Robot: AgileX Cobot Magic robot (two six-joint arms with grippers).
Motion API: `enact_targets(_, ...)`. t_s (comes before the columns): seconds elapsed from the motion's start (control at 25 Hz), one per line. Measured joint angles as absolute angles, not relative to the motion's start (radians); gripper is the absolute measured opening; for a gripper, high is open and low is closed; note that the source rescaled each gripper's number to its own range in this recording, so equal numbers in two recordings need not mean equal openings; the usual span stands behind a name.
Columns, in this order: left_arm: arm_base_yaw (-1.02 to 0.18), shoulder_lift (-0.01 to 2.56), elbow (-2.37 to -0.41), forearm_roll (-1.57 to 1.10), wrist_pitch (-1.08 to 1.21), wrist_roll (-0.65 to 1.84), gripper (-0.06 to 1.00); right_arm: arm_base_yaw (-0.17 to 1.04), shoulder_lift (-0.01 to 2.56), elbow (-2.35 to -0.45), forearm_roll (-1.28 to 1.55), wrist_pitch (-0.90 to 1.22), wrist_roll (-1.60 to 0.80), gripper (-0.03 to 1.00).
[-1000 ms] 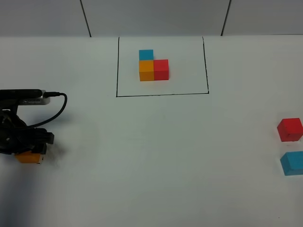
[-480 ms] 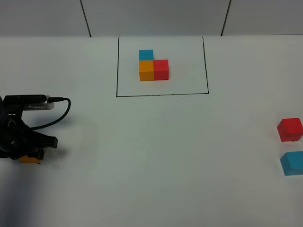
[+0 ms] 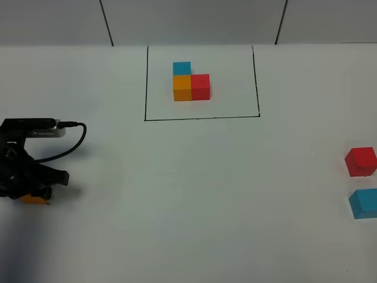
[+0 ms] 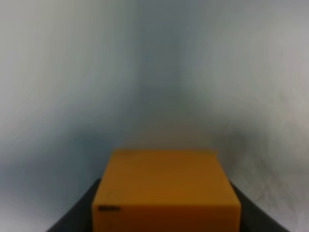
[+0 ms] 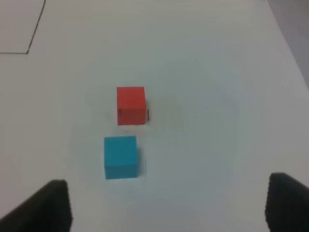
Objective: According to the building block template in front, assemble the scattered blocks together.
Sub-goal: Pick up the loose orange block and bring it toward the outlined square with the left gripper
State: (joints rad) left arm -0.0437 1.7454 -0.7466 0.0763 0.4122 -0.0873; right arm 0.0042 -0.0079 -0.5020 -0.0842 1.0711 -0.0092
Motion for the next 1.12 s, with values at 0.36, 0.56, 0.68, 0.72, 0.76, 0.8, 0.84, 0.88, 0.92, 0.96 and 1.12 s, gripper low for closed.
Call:
enact_targets(0.36, -0.044, 1.521, -0.747, 0.080, 0.517, -0.087, 0.59, 0.004, -0.008, -0.502, -0.084, 1.071, -0.009, 0.80)
enact_targets(0.56, -0.051, 1.408, -0.808, 0.082, 0.672, -0.087, 0.59, 0.004, -0.008, -0.502, -0.084, 1.071, -0.009, 0.80)
enact_targets(0.68, -0.066, 1.360, -0.855, 0.082, 0.734, -0.083, 0.59, 0.004, -0.008, -0.502, -0.084, 1.071, -0.009, 0.80)
enact_targets(0.72, -0.070, 1.350, -0.864, 0.082, 0.745, -0.078, 0.59, 0.004, -0.008, -0.502, -0.084, 1.071, -0.009, 0.80)
enact_targets(0.76, -0.075, 1.345, -0.868, 0.082, 0.748, -0.071, 0.59, 0.004, -0.008, -0.502, -0.084, 1.071, -0.009, 0.80)
enact_targets(0.8, -0.078, 1.343, -0.871, 0.081, 0.753, -0.065, 0.59, 0.004, -0.008, -0.502, -0.084, 1.071, -0.009, 0.80)
enact_targets(0.84, -0.080, 1.343, -0.872, 0.081, 0.759, -0.057, 0.59, 0.004, -0.008, -0.502, -0.084, 1.071, -0.009, 0.80)
enact_targets(0.88, -0.081, 1.344, -0.872, 0.077, 0.765, -0.050, 0.59, 0.004, -0.008, -0.502, -0.084, 1.071, -0.009, 0.80)
enact_targets(0.92, -0.081, 1.345, -0.872, 0.074, 0.771, -0.044, 0.59, 0.004, -0.008, -0.502, -0.084, 1.071, -0.009, 0.80)
enact_targets(0.96, -0.081, 1.347, -0.872, 0.069, 0.773, -0.034, 0.59, 0.004, -0.008, -0.502, -0.084, 1.071, -0.009, 0.80)
enact_targets(1.12, -0.081, 1.348, -0.872, 0.036, 0.773, 0.055, 0.59, 0.004, -0.008, -0.502, -0.084, 1.071, -0.009, 0.80)
